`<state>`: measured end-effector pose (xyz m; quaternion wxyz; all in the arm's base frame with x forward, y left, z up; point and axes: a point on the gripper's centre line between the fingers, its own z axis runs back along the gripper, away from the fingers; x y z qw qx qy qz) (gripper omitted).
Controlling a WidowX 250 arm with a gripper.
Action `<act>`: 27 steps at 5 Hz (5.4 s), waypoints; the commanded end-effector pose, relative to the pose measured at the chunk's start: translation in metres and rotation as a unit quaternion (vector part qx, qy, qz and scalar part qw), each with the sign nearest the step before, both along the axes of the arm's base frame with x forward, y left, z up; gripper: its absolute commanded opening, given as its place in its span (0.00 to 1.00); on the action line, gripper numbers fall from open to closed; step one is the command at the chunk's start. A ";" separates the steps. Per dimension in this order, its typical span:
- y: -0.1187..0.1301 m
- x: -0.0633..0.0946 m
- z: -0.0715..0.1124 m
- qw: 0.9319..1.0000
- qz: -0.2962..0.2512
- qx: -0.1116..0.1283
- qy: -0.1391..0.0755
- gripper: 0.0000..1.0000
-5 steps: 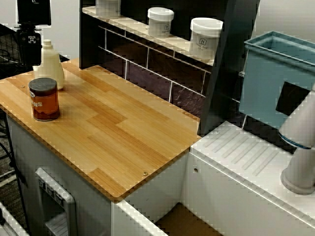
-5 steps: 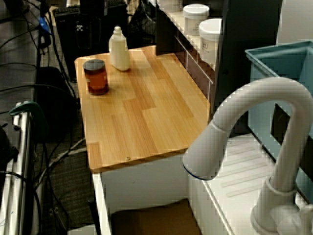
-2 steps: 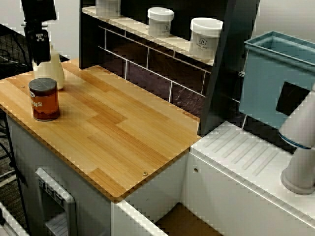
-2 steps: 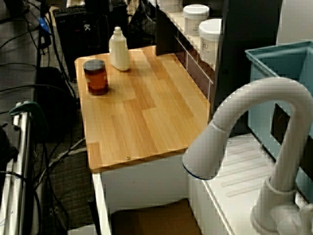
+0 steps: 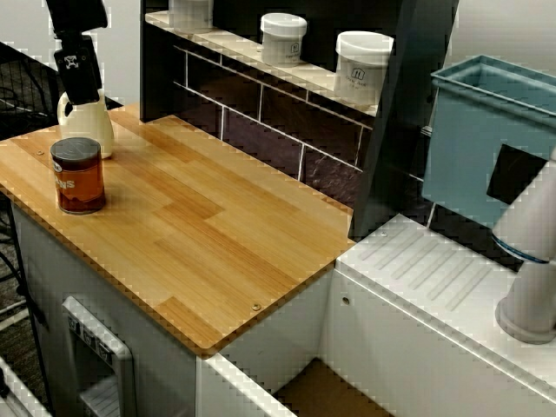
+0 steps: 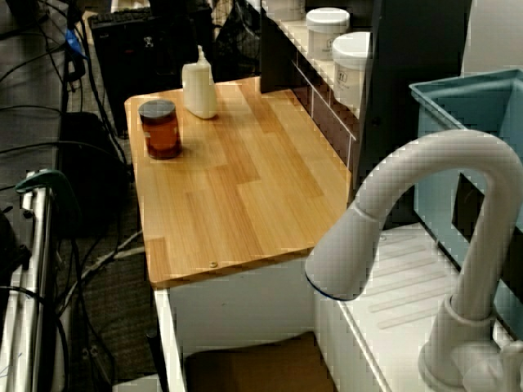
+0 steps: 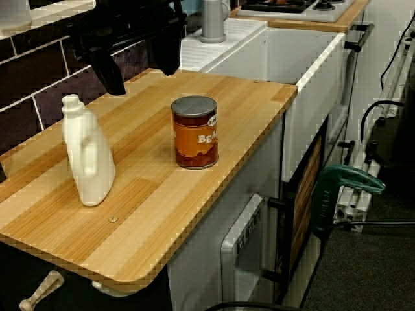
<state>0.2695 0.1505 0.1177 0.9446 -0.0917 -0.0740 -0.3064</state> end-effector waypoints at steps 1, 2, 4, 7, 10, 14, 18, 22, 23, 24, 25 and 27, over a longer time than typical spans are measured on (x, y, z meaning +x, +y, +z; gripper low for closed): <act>0.022 0.017 0.024 0.998 -0.046 0.012 -0.033 1.00; 0.028 0.024 0.031 0.997 -0.058 0.011 -0.041 1.00; 0.041 0.036 0.036 0.998 -0.052 0.010 -0.045 1.00; 0.054 0.042 0.024 0.998 -0.046 0.015 -0.044 1.00; 0.054 0.037 0.001 0.998 -0.043 0.023 -0.028 1.00; 0.054 0.025 -0.024 0.998 -0.016 0.048 -0.027 0.00; 0.011 0.034 0.011 0.999 -0.022 0.018 -0.042 0.00; -0.046 0.049 0.042 0.997 -0.046 0.015 -0.064 0.00; -0.067 0.047 0.045 0.996 -0.057 0.009 -0.067 0.00; -0.098 0.036 0.041 0.996 -0.062 0.003 -0.065 0.00; -0.118 0.031 0.037 0.995 -0.075 0.001 -0.064 0.00; -0.142 0.030 0.029 0.995 -0.073 -0.025 -0.063 0.00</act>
